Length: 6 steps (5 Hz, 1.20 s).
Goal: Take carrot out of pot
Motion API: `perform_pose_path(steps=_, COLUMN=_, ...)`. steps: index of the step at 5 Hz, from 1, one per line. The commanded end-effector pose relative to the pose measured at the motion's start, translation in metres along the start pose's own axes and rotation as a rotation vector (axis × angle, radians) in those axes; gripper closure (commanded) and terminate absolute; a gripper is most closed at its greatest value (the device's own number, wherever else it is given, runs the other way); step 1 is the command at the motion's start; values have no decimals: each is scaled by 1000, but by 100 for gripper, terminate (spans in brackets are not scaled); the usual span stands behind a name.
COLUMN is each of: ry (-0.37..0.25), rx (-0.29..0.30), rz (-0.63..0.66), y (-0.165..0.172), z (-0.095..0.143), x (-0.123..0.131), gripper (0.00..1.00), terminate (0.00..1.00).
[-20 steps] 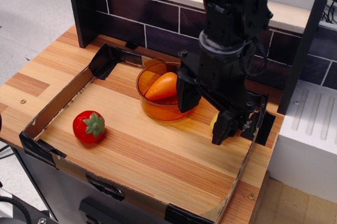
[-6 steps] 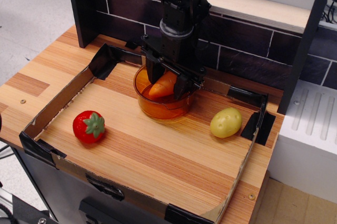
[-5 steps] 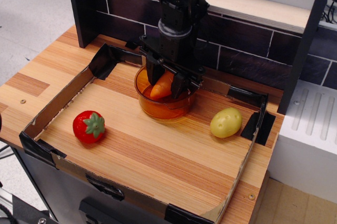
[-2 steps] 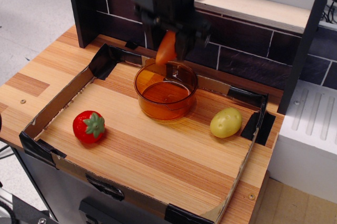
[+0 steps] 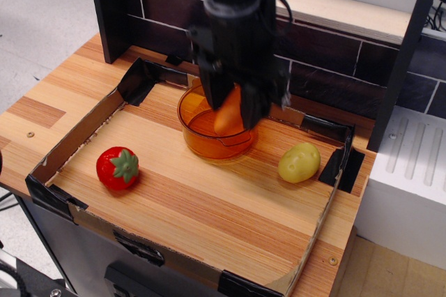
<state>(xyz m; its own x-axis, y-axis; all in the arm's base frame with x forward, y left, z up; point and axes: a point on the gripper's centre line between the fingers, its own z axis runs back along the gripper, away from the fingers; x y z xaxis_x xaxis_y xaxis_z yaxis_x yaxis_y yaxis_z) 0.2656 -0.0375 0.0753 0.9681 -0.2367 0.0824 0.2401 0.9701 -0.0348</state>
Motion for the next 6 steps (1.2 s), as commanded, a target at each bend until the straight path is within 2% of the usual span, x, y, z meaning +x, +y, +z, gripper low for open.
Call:
perform_pose_path(steps=1, ry=69, rx=-2, rz=-173, y=-27, z=-14, x=-46, gripper=100, terminate=0)
perform_pose_path(steps=3, ry=126, rx=38, rz=-202, y=-23, z=-46, x=-55, gripper=100, terminate=0)
perform_pose_path(steps=4, ry=118, rx=59, rz=-197, y=-22, z=-49, x=-55, gripper=0, terminate=0)
perform_pose_path(steps=6, ry=118, rx=58, rz=-206, y=-22, z=-48, x=-56, gripper=0, terminate=0)
